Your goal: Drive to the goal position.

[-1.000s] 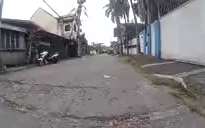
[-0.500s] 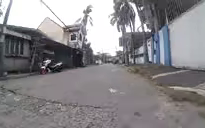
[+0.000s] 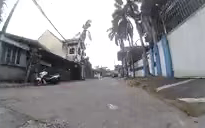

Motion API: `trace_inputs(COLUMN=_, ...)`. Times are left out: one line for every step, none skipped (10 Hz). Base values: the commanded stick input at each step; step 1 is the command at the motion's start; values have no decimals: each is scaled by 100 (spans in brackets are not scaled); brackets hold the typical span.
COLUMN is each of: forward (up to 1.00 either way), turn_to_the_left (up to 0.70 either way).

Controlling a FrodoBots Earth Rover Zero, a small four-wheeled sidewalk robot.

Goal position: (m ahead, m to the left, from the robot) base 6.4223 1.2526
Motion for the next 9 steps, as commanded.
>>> trace_inputs(forward=100, turn_to_the_left=-39)
trace_inputs(forward=100, turn_to_the_left=-39)
trace_inputs(forward=100, turn_to_the_left=-39)
trace_inputs(forward=100, turn_to_the_left=-39)
trace_inputs(forward=100, turn_to_the_left=1)
trace_inputs(forward=100, turn_to_the_left=1)
trace_inputs(forward=100, turn_to_the_left=1)
trace_inputs(forward=100, turn_to_the_left=1)
trace_inputs(forward=100, turn_to_the_left=1)
